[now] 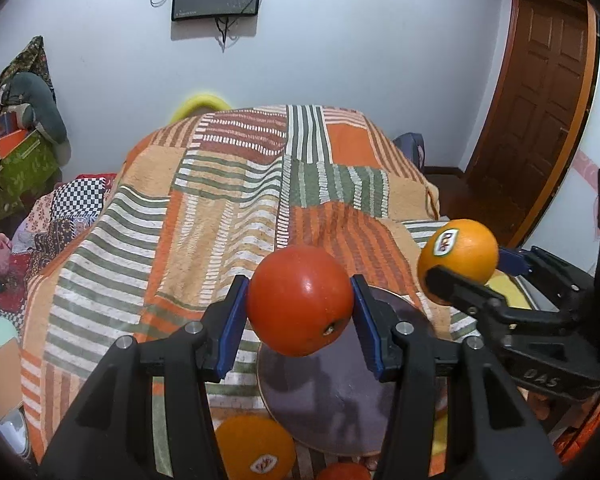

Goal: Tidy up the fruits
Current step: 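Lift the orange with the right tool while the left tool lifts the tomato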

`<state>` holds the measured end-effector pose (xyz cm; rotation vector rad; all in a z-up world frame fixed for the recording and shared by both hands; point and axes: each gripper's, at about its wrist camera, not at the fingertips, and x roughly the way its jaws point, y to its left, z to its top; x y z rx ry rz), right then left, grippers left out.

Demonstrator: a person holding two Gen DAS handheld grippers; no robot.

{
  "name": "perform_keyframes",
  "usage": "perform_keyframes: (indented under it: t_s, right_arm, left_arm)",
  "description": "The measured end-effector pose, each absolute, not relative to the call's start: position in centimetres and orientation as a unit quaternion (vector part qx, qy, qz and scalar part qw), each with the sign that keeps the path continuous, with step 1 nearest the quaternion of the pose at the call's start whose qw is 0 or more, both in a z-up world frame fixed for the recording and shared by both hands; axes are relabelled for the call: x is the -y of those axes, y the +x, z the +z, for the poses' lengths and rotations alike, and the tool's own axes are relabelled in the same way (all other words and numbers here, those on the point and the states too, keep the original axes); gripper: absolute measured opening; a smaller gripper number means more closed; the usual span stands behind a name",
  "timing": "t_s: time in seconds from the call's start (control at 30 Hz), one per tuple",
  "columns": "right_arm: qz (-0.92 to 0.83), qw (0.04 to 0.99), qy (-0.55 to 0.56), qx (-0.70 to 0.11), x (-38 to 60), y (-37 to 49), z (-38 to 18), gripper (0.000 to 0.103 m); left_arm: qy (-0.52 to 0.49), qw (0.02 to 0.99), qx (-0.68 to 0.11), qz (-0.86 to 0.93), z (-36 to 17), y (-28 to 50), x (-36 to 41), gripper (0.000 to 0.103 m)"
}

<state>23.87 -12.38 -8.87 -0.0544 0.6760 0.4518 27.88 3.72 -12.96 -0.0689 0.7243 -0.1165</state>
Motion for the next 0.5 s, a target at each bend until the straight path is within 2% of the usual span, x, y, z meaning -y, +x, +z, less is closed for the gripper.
perform_keyframes:
  t_s: [0.5]
  right_arm:
    - [0.225,0.883,-0.068,-0.407,11.5,27.8,-13.3,0.063]
  left_arm:
    - [0.018,0.889,-0.449,-0.082,-19.2,34.2,-2.3,0.05]
